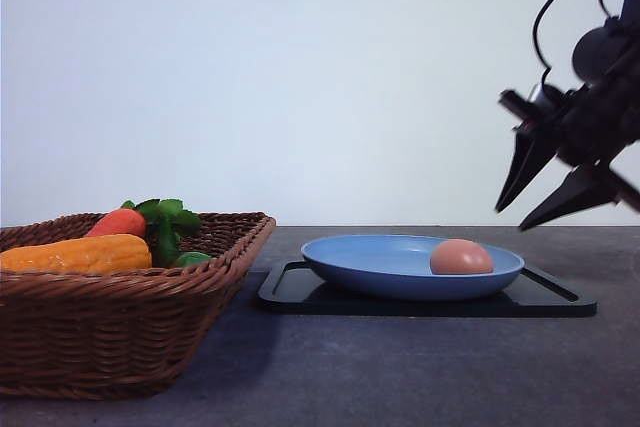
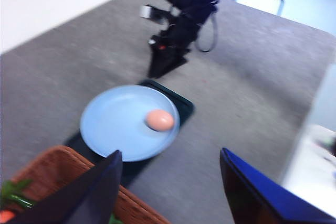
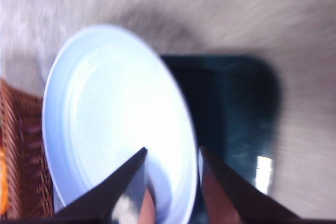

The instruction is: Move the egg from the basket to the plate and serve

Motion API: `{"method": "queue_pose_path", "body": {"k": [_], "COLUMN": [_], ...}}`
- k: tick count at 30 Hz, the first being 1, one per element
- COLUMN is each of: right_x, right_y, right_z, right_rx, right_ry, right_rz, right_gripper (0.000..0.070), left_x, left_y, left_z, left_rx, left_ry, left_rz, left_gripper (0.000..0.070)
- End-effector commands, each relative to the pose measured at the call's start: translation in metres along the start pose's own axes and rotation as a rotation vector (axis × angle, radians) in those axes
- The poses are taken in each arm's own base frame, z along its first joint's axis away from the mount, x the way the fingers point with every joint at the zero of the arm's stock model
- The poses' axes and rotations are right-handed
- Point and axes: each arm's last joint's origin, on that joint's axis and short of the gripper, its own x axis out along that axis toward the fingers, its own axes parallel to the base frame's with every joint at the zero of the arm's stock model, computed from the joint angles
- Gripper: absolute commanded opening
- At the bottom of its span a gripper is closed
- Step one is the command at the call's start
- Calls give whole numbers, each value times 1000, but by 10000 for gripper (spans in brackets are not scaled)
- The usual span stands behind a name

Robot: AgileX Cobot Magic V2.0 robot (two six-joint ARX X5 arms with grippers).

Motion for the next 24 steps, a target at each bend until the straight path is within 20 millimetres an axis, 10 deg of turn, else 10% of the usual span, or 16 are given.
{"method": "queue_pose_path", "body": {"k": [1,15,24], "right_x": [-10,-66,-60], "right_y": [4,56,93], "right_z": [8,-18,-85], "right_rx": [-39,-247,-484], "right_ry": [-20,-25,-87], "right_rz": [-8,-36,-270], "right_gripper": [197,0,0], "left_x": [5,105,136], "left_y": [-1,38,115], "left_z": [7,-14,-58], "left_rx": [30,122,-181], "left_ry": [-16,319,526], "left_rz": [26,314,439], "left_gripper": [373,0,0]}}
